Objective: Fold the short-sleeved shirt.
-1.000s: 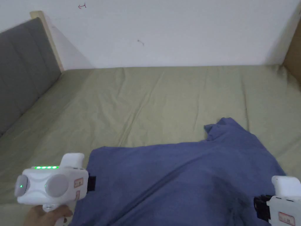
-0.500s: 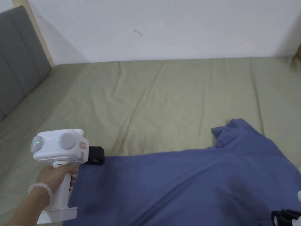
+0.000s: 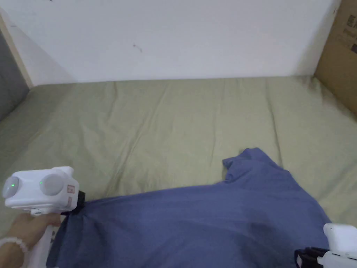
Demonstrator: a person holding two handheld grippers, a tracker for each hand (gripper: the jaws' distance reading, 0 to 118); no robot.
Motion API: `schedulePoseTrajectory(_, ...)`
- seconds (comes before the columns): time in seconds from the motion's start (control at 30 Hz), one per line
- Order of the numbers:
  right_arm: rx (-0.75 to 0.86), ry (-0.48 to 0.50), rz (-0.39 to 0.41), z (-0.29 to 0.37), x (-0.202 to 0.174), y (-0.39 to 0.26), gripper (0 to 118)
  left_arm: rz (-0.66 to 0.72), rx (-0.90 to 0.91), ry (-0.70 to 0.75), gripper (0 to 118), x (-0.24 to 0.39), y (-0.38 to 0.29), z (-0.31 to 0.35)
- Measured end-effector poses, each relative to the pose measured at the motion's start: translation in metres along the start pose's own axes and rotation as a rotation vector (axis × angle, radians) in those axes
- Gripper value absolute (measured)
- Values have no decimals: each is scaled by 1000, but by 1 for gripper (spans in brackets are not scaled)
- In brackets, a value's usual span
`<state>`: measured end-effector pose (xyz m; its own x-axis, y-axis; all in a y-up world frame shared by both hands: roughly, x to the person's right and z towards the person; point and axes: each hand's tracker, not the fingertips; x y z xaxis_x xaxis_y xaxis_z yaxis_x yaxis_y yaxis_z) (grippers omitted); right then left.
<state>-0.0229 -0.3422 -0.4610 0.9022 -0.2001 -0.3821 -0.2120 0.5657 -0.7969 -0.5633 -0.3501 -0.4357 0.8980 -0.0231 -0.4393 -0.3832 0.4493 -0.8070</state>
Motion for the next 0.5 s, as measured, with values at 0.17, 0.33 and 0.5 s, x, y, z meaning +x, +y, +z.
schedulePoseTrajectory(0.17,87,0,-9,-3,26,57,10,7,53,-23,3,-7,1,19)
schedulePoseTrajectory(0.33,35,-13,-29,-38,46,140,100,-30,98,-23,3,-7,2,36)
schedulePoseTrajectory(0.5,-86,-36,-19,-97,60,196,100,-39,136,-29,3,-8,4,44)
